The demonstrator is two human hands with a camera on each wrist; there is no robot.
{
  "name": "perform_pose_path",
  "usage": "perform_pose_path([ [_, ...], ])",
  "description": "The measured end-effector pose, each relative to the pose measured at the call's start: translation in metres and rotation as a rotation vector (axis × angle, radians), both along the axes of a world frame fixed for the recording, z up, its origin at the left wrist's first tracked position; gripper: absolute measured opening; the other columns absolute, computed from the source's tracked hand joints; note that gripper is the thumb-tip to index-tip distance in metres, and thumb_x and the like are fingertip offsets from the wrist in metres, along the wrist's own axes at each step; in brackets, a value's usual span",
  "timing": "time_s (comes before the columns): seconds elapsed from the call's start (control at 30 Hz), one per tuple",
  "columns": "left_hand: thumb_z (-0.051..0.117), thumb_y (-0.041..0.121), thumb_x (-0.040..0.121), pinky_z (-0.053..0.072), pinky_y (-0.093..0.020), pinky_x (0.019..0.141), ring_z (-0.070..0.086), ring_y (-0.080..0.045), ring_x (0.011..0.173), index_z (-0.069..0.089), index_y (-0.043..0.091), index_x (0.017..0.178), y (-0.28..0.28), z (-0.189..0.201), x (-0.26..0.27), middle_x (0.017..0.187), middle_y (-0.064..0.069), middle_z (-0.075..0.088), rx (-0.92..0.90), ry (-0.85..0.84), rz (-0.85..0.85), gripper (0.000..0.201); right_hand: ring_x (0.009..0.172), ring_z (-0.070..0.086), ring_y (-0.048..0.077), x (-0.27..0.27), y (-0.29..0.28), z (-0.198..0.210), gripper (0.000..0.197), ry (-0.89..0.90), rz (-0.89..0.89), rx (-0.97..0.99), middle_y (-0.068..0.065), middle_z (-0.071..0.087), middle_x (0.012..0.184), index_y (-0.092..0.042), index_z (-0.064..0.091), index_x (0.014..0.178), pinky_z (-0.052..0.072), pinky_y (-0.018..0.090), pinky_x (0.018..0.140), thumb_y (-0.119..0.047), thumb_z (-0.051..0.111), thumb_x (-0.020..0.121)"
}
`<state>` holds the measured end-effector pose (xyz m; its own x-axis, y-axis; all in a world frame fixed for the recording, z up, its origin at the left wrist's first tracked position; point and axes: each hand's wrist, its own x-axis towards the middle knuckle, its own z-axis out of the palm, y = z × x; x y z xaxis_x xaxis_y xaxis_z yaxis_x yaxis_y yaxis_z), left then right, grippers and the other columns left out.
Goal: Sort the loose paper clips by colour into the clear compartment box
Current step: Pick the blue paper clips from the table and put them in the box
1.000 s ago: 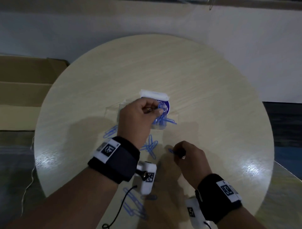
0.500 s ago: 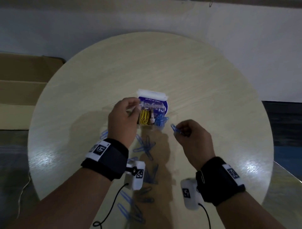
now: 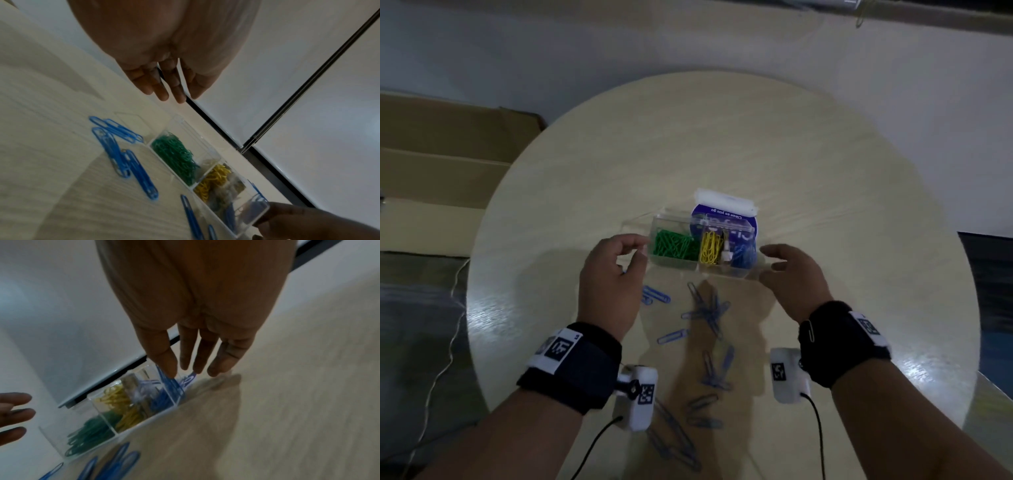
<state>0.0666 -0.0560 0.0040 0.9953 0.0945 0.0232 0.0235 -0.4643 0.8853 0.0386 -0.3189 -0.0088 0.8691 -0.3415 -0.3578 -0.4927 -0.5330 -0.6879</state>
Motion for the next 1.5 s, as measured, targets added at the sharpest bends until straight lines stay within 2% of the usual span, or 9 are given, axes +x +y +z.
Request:
perform_pose_path([
  [0.17,0.058,0.018,0.093,0.046,-0.029,0.079,0.06,-0.012,0.097,0.063,0.036,0.095,0.01,-0.004,0.007,0.102,0.006,0.064,0.024,0.011,0.014,0.018,0.082,0.058,0.015,0.003,0.011,-0.007,0.014,-0.085,0.034,-0.085,0.0,0.066,0.097,-0.025,0.07,0.088,0.037,0.021,0.062,-0.021,0.074,0.075],
  [0.23,0.058,0.018,0.093,0.047,-0.031,0.08,0.06,-0.014,0.097,0.063,0.035,0.095,0.013,-0.006,0.008,0.102,0.005,0.065,0.024,0.013,0.018,0.018,0.082,0.06,0.012,0.0,0.01,-0.002,0.011,-0.127,0.069,-0.114,-0.004,0.067,0.09,-0.028,0.067,0.081,0.037,0.016,0.06,-0.021,0.073,0.075],
  [0.37,0.058,0.017,0.092,0.05,-0.036,0.084,0.06,-0.015,0.099,0.064,0.033,0.096,0.016,-0.009,0.008,0.102,0.006,0.064,0.031,0.018,0.014,0.018,0.073,0.065,0.01,-0.002,0.007,0.012,0.01,-0.256,0.118,-0.178,-0.006,0.068,0.074,-0.021,0.063,0.076,0.045,0.02,0.064,-0.015,0.071,0.075],
  [0.63,0.056,0.018,0.093,0.048,-0.043,0.092,0.058,-0.016,0.105,0.066,0.028,0.1,0.021,-0.007,0.013,0.104,0.01,0.06,0.052,0.037,-0.02,0.016,0.074,0.065,0.021,0.016,0.012,0.031,0.01,-0.371,0.184,-0.383,0.003,0.071,0.082,-0.019,0.073,0.086,0.049,0.028,0.068,-0.019,0.068,0.078],
  [0.83,0.058,0.017,0.091,0.049,-0.04,0.089,0.058,-0.017,0.101,0.066,0.03,0.098,0.029,-0.011,0.008,0.103,0.01,0.061,0.059,0.033,-0.008,0.017,0.094,0.055,0.03,-0.004,0.03,0.019,0.035,-0.323,0.292,-0.477,0.007,0.06,0.104,-0.017,0.07,0.109,0.047,0.035,0.081,-0.019,0.069,0.074],
  [1.07,0.061,0.015,0.09,0.044,-0.029,0.085,0.058,-0.015,0.1,0.065,0.032,0.093,0.046,-0.019,0.006,0.099,0.007,0.063,0.107,0.046,0.038,0.018,0.082,0.049,0.03,-0.011,0.038,0.006,0.014,-0.343,0.244,-0.568,0.006,0.055,0.088,-0.019,0.075,0.089,0.041,0.034,0.073,-0.025,0.067,0.08],
  [1.17,0.061,0.014,0.089,0.046,-0.031,0.083,0.06,-0.018,0.097,0.067,0.028,0.094,0.05,-0.022,0.007,0.099,0.004,0.064,0.119,0.047,0.05,0.016,0.081,0.049,0.033,-0.009,0.04,0.003,0.022,-0.294,0.269,-0.587,0.007,0.054,0.088,-0.018,0.075,0.09,0.044,0.037,0.073,-0.028,0.058,0.082],
  [1.37,0.062,0.016,0.084,0.051,-0.041,0.084,0.06,-0.026,0.088,0.068,0.025,0.094,0.06,-0.033,0.005,0.095,-0.004,0.064,0.347,0.031,-0.037,0.015,0.086,0.045,0.032,-0.008,0.044,0.014,0.044,-0.267,0.277,-0.607,0.009,0.049,0.097,-0.024,0.06,0.12,0.042,0.04,0.075,-0.03,0.044,0.079],
  [1.5,0.061,0.025,0.082,0.048,-0.043,0.087,0.06,-0.032,0.089,0.07,0.027,0.104,0.066,-0.044,0.0,0.098,-0.003,0.062,0.528,0.045,-0.179,0.024,0.086,0.043,0.033,-0.002,0.045,0.014,0.042,-0.21,0.308,-0.663,0.011,0.045,0.098,-0.027,0.065,0.11,0.041,0.039,0.073,-0.033,0.036,0.08],
])
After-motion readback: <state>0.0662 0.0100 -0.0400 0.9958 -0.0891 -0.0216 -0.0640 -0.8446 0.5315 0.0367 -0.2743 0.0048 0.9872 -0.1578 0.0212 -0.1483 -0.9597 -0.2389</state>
